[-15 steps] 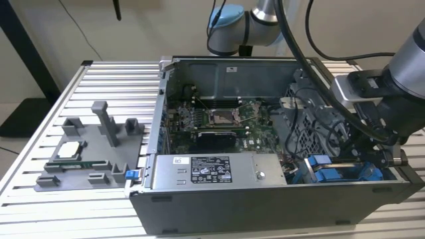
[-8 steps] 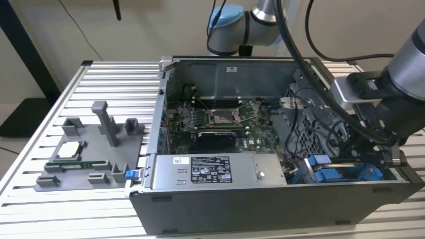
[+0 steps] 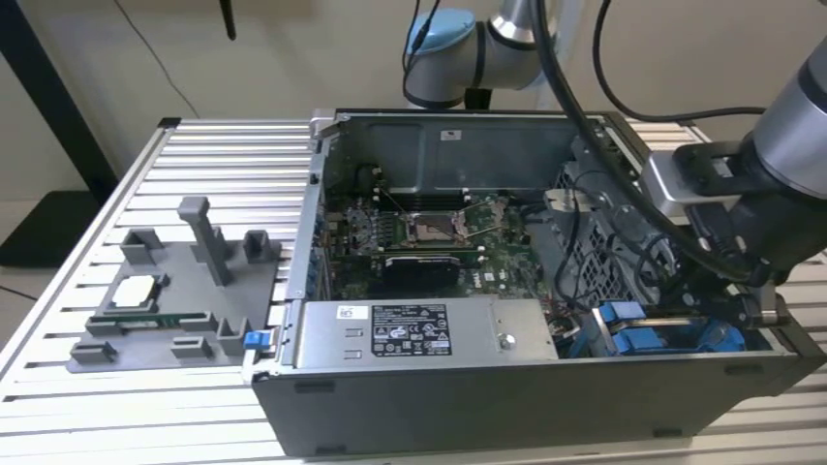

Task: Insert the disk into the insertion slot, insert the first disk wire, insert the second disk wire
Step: 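Insert the second disk wire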

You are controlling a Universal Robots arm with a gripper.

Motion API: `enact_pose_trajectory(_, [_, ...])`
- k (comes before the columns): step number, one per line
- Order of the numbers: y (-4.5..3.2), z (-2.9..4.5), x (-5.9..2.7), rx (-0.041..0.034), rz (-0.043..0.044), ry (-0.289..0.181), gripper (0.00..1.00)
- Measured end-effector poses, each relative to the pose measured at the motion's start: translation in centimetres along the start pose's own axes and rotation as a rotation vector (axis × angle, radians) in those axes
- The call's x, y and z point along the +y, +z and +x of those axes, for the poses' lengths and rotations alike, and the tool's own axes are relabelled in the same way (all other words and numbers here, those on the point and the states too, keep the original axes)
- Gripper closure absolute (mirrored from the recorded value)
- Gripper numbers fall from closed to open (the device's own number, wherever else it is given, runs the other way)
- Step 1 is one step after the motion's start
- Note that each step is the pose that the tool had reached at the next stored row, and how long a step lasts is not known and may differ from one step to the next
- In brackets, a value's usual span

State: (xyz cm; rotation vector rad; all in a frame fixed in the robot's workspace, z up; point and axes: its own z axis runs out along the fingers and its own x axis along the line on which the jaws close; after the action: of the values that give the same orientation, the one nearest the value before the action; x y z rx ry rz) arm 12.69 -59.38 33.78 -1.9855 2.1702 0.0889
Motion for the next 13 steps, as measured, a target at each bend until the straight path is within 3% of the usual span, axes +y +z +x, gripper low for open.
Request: enact_pose_trajectory(13, [0.49, 0.08, 0.04, -0.0065, 0.0, 0.001, 1.0])
